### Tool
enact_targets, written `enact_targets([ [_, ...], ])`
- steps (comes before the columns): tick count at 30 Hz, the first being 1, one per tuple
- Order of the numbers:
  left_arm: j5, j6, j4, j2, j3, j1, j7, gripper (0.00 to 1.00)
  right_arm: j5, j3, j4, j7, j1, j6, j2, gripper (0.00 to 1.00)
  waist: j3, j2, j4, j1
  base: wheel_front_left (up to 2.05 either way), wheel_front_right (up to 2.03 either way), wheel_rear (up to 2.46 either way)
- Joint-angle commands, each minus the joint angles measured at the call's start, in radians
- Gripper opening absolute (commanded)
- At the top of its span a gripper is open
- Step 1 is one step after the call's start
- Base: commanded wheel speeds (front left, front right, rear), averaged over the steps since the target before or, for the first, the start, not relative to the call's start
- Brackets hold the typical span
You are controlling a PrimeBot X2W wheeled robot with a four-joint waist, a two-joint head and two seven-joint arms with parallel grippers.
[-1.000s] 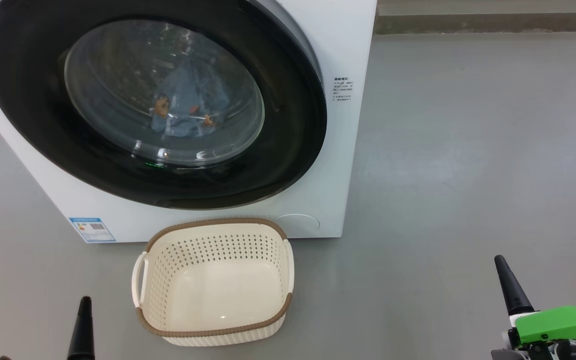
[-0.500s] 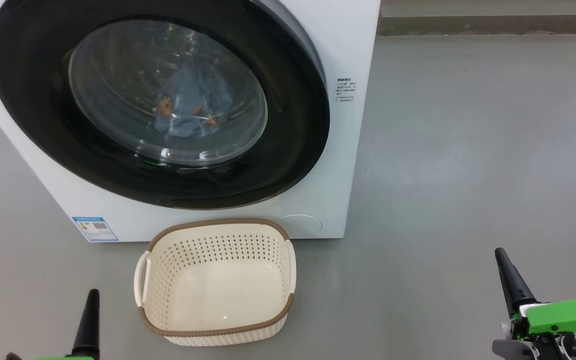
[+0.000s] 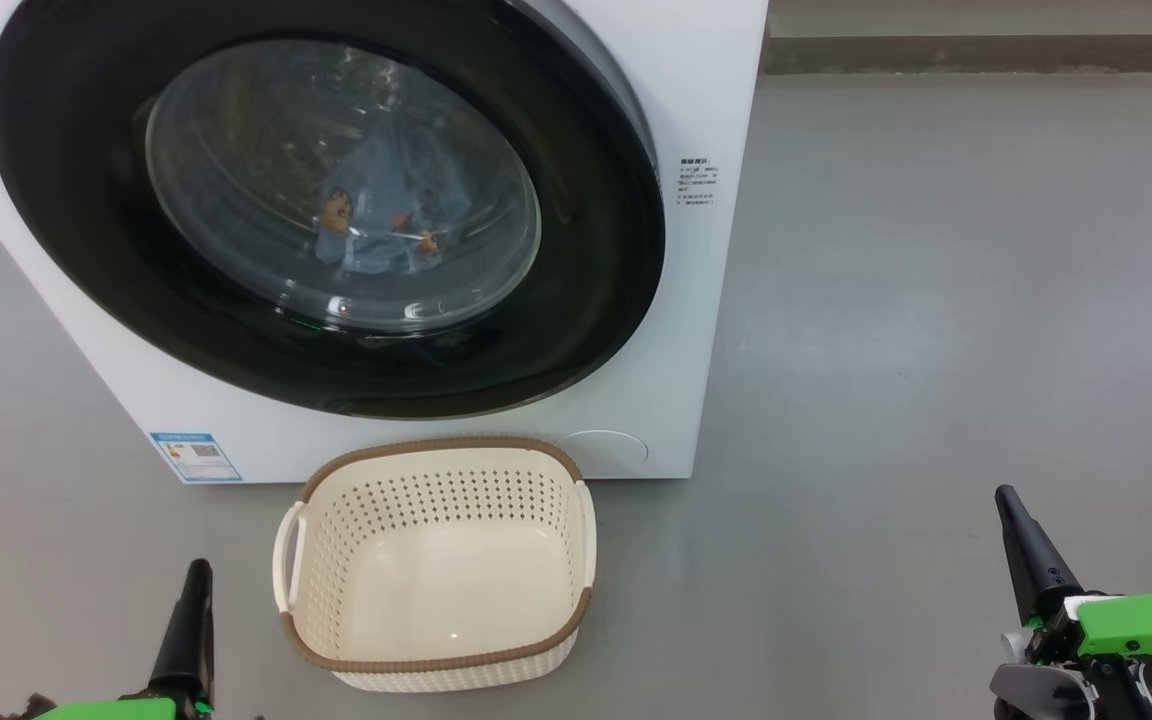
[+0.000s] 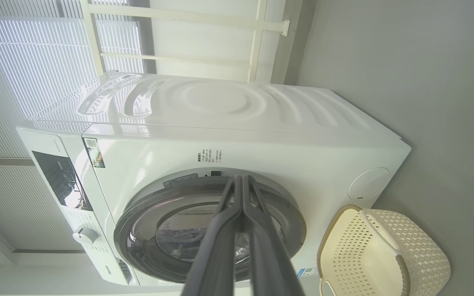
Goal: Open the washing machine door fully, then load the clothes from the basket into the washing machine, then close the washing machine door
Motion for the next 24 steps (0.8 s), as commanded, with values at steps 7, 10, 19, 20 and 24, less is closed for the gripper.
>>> enact_targets([
  [7, -0.066, 0.000, -0.031, 0.006, 0.022, -0.043, 0.017, 0.00, 0.053, 0.005, -0.025, 0.021, -0.051, 0.002, -0.002, 0.00, -0.001, 0.0000, 0.002, 0.0000, 0.00, 0.00, 0.00],
  [10, -0.066, 0.000, -0.031, 0.006, 0.022, -0.043, 0.017, 0.00, 0.052, 0.005, -0.025, 0.022, -0.051, 0.002, -0.002, 0.00, -0.001, 0.0000, 0.002, 0.0000, 0.00, 0.00, 0.00],
  [19, -0.066, 0.000, -0.031, 0.006, 0.022, -0.043, 0.016, 0.00, 0.051, 0.003, -0.025, 0.023, -0.052, 0.002, -0.001, 0.00, -0.001, 0.0000, 0.002, 0.0000, 0.00, 0.00, 0.00],
  [20, -0.066, 0.000, -0.031, 0.006, 0.022, -0.043, 0.016, 0.00, 0.051, 0.003, -0.025, 0.023, -0.052, 0.002, 0.000, 0.00, -0.001, 0.0000, 0.002, 0.0000, 0.00, 0.00, 0.00],
  [24, -0.066, 0.000, -0.031, 0.006, 0.022, -0.043, 0.016, 0.00, 0.050, 0.002, -0.025, 0.024, -0.052, 0.002, 0.000, 0.00, -0.001, 0.0000, 0.002, 0.0000, 0.00, 0.00, 0.00],
])
